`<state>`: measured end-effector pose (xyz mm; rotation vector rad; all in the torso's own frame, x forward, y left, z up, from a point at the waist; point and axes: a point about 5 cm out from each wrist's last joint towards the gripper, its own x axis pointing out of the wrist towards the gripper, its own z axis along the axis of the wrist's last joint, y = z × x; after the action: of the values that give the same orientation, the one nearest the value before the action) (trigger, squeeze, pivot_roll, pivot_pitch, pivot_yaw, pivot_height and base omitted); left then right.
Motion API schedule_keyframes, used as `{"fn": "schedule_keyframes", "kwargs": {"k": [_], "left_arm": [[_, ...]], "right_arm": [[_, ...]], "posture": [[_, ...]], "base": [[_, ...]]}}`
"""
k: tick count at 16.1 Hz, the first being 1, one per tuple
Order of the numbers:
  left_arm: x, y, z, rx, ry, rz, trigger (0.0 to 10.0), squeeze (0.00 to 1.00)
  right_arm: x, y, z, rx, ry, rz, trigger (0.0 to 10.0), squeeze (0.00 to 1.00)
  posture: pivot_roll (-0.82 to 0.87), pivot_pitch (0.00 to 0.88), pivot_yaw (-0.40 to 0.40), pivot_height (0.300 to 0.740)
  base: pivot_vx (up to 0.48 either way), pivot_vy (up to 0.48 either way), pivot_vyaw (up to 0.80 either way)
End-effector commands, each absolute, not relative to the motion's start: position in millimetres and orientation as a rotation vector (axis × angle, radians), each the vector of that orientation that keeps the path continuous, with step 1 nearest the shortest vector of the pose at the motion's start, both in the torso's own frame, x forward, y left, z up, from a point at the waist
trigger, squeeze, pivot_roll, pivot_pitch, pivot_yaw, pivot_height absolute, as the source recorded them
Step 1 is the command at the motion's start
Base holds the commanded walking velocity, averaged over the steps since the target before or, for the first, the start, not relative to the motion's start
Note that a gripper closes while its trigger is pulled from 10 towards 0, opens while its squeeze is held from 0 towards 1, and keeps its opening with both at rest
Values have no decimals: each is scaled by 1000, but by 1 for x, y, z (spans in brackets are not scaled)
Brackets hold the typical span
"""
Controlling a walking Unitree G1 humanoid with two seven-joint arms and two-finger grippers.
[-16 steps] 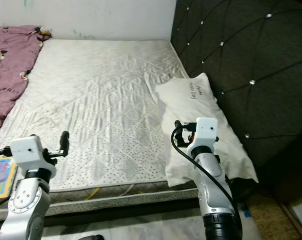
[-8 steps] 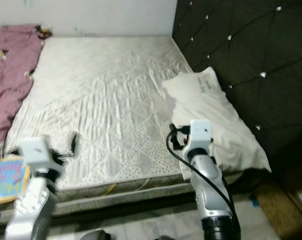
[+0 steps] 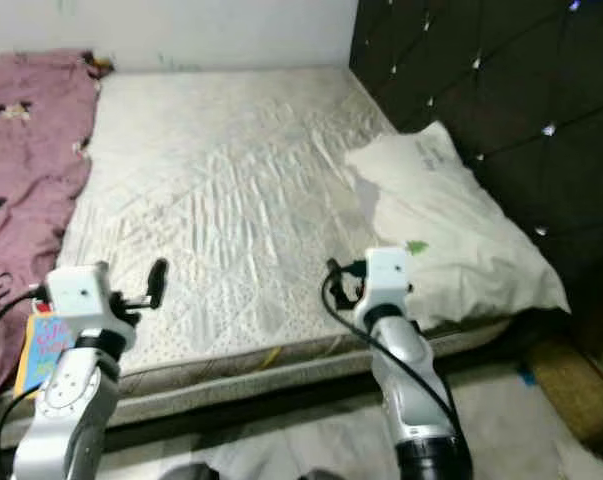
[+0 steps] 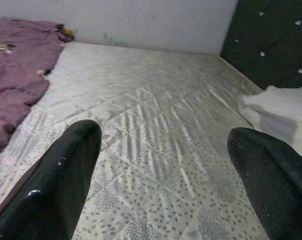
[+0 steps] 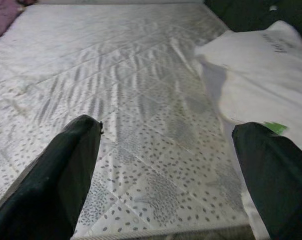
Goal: Clean up the room
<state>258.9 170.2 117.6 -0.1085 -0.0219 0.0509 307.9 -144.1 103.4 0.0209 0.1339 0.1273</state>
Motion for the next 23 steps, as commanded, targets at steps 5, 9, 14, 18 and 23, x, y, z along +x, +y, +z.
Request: {"fn": "schedule_keyframes", "kwargs": {"k": [5, 9, 14, 18, 23], "left_arm": [[259, 173, 120, -79, -45, 62, 10000, 0], [261, 173, 120, -77, -49, 54, 10000, 0], [257, 166, 125, -94, -95, -20, 10000, 0], [257, 160, 127, -106, -112, -89, 10000, 0], [258, 160, 127, -104, -114, -99, 10000, 0]], "right_arm": [[313, -137, 115, 11, 83, 158, 10000, 0], [313, -139, 113, 23, 90, 133, 10000, 0], [314, -139, 112, 10, 91, 124, 10000, 0], [315, -132, 111, 23, 90, 133, 10000, 0], [315, -131, 109, 20, 92, 136, 10000, 0]], "posture": [[-14, 149, -52, 740], [-17, 150, -47, 740], [-15, 152, -51, 740], [-15, 152, -45, 740], [-16, 152, -43, 740]], "base": [[0, 480, 320], [0, 477, 200], [0, 166, 0], [210, 0, 0], [296, 0, 0]]}}
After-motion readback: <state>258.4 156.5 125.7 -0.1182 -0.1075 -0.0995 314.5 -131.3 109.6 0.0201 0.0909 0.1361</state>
